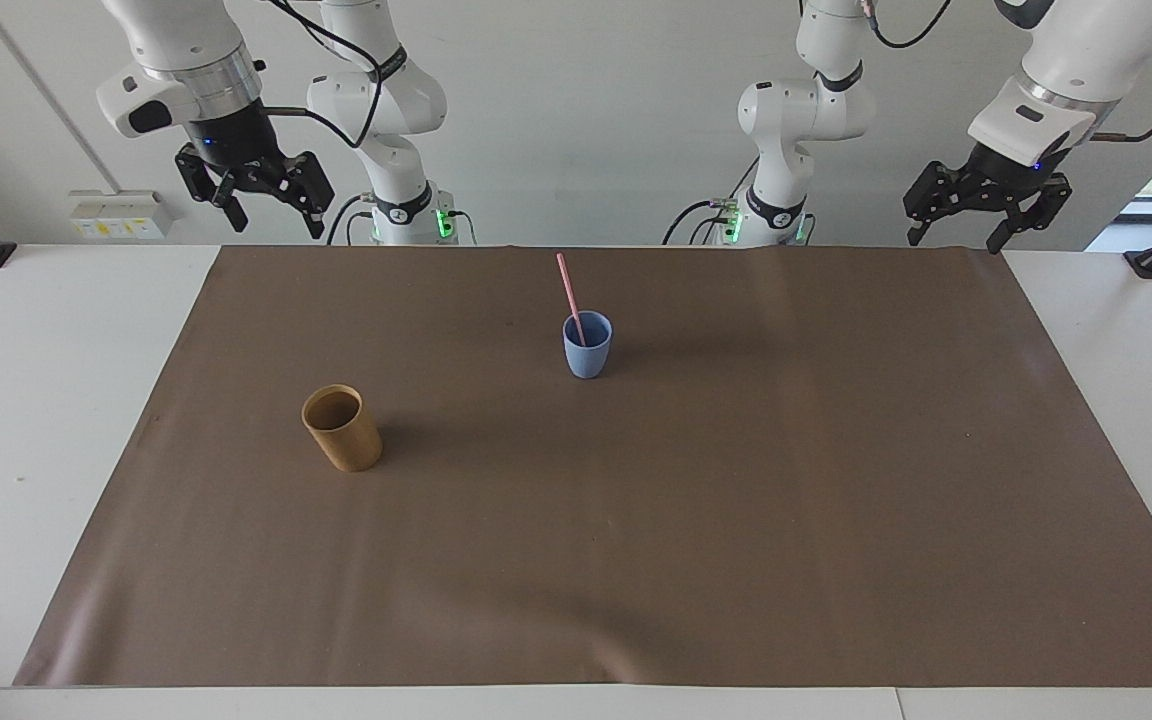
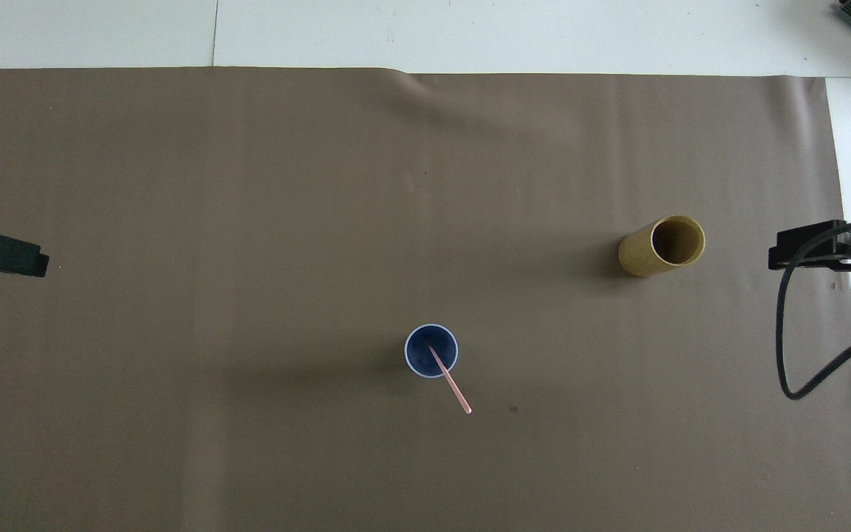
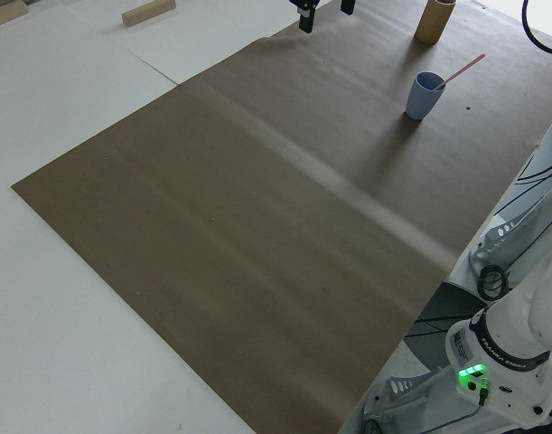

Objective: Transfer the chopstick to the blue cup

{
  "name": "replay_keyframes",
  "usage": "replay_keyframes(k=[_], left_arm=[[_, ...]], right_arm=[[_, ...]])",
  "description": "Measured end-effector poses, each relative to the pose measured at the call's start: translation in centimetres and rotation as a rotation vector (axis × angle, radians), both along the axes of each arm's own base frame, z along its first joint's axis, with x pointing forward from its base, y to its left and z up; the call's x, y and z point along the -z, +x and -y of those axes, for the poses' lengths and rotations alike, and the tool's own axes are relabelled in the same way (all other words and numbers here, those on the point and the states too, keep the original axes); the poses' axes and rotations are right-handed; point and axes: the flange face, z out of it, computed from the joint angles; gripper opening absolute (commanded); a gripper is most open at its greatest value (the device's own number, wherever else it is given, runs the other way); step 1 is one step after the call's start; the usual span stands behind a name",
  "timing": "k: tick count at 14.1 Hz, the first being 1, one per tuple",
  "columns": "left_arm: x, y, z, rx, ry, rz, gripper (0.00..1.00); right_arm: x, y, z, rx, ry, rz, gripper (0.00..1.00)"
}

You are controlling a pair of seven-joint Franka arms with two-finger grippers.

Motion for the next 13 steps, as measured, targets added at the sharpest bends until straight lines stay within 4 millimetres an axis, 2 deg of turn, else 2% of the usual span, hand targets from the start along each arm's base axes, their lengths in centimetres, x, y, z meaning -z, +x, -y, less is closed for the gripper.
replay_keyframes(k=[5,8,13], left_arm=[[0.0,0.0,0.0,0.0,0.003,0.0,1.0],[0.0,0.0,0.0,0.0,0.003,-0.001,1.0],[0.0,0.0,0.0,0.001,0.003,-0.001,1.0]], right_arm=[[1.0,0.5,3.0,0.05,0.0,-0.019,1.0],[1.0,0.6,2.9,0.036,0.001,-0.019,1.0],[1.3,0.7,3.9,0.042,0.004,-0.025,1.0]])
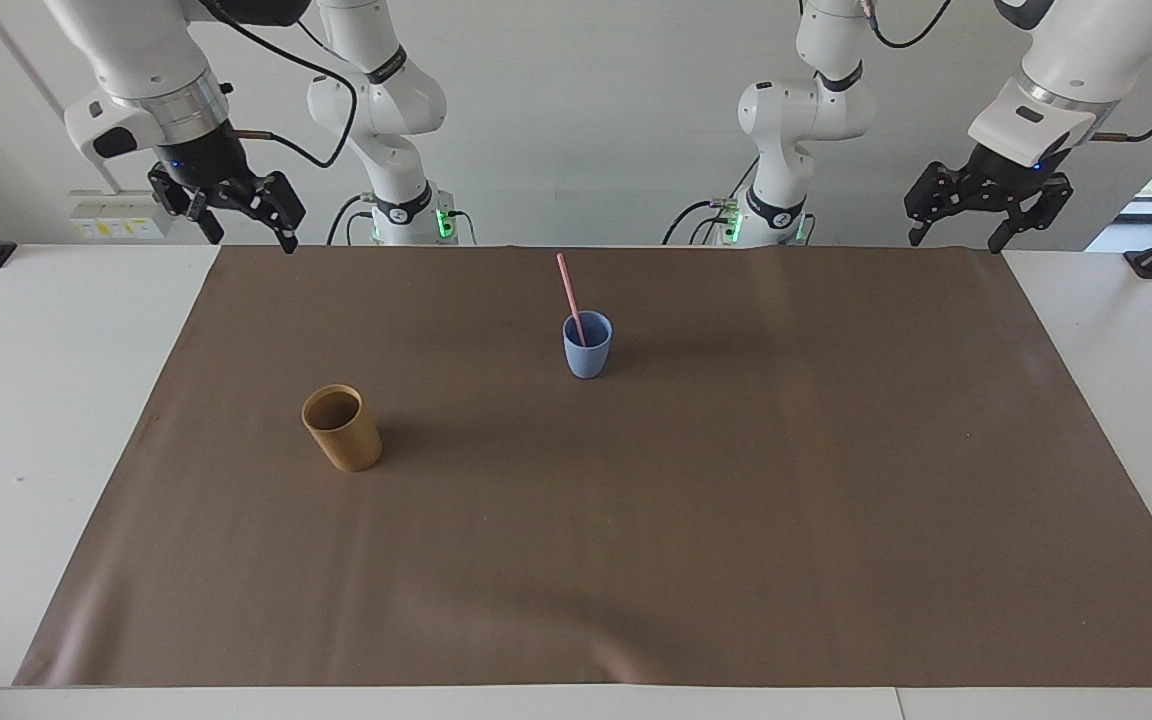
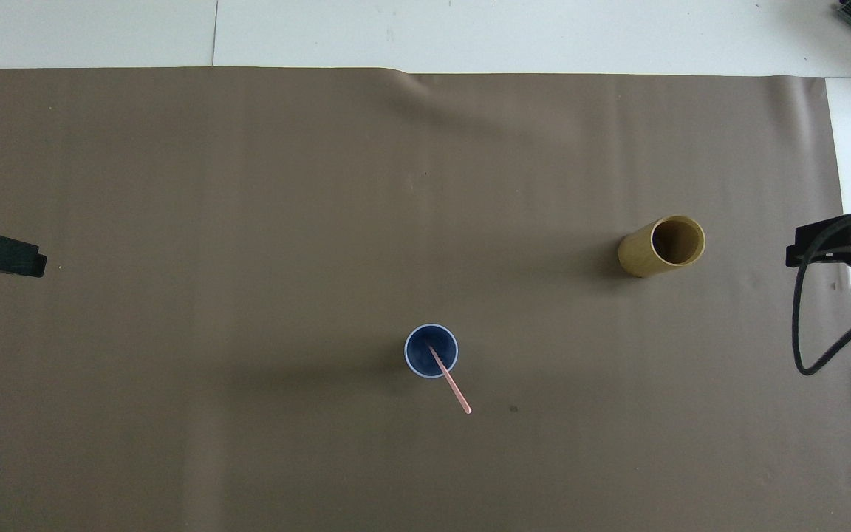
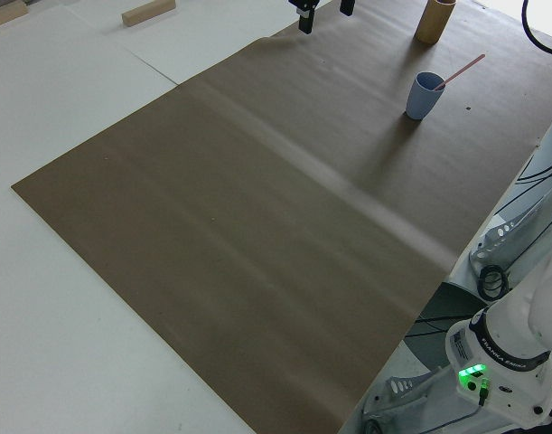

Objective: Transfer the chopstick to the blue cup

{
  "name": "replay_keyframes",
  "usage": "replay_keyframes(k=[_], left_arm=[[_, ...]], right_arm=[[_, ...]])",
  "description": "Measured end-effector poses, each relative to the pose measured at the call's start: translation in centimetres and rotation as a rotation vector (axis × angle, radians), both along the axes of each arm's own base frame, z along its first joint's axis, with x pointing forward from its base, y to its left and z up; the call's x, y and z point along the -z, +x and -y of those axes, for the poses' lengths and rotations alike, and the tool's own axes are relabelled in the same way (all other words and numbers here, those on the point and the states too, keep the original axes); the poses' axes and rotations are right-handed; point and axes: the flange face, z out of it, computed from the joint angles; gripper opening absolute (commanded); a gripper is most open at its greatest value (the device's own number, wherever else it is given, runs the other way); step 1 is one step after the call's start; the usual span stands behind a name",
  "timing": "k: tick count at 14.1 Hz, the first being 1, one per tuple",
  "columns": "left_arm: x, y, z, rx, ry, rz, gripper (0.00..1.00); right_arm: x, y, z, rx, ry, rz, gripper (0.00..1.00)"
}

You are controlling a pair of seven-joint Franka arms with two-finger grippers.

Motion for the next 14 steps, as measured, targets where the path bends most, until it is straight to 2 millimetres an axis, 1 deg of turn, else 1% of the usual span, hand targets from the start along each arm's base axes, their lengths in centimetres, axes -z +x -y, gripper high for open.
replay_keyframes(k=[1,4,14], left_arm=[[0.0,0.0,0.0,0.0,0.0,0.0,1.0],[0.0,0.0,0.0,0.0,0.0,0.0,1.0],[0.0,-0.01,0.0,0.002,0.0,0.0,1.0]], right_arm=[[0.16,0.06,-0.05,-0.004,0.001,-0.003,1.0],[0.84,0.08,-1.04,-0.041,0.002,-0.017,1.0],[0.86,0.22,-1.0,-0.048,0.002,-0.007,1.0]])
